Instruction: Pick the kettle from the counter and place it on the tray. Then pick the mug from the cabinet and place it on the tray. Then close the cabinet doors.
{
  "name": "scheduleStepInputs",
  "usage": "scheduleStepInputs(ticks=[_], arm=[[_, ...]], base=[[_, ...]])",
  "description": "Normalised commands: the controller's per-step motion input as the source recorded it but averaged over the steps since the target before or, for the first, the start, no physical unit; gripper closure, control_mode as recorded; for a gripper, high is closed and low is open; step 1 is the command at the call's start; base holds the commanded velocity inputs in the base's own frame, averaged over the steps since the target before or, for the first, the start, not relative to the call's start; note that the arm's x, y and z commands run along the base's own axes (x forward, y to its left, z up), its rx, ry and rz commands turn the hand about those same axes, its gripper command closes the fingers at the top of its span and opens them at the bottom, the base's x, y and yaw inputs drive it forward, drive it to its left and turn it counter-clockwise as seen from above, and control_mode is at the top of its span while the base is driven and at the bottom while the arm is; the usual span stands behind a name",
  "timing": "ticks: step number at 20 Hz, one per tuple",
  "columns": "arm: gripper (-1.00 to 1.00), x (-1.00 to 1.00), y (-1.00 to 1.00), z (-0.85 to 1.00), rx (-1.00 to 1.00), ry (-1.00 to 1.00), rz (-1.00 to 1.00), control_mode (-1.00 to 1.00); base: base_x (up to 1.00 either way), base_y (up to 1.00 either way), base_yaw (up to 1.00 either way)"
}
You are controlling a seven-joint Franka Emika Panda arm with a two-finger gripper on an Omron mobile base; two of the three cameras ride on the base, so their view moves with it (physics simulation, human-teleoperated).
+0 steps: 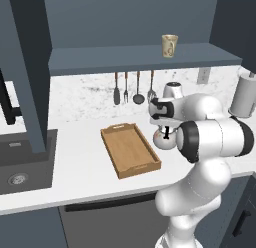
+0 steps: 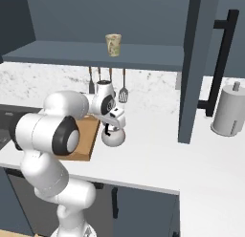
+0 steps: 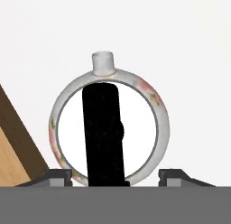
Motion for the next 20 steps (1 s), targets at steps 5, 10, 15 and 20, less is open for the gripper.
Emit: scheduleStepInputs(ticks=[5,10,15,20], arm=[[1.0,-0.08,-0.05,-0.07,0.01,-0.08,0.0,-1.0],[1.0,-0.39,-0.1,0.2,0.11,-0.04,0.01,-1.0],[1.0,-0.61,-0.09,0.57,0.23,-0.09,0.09,-1.0],[1.0,-0.56,0.04,0.5,0.08,-0.1,0.12,-1.0]], base=[[0.0,0.0,0.0],[0.0,0.0,0.0],[0.0,0.0,0.0],[0.0,0.0,0.0]])
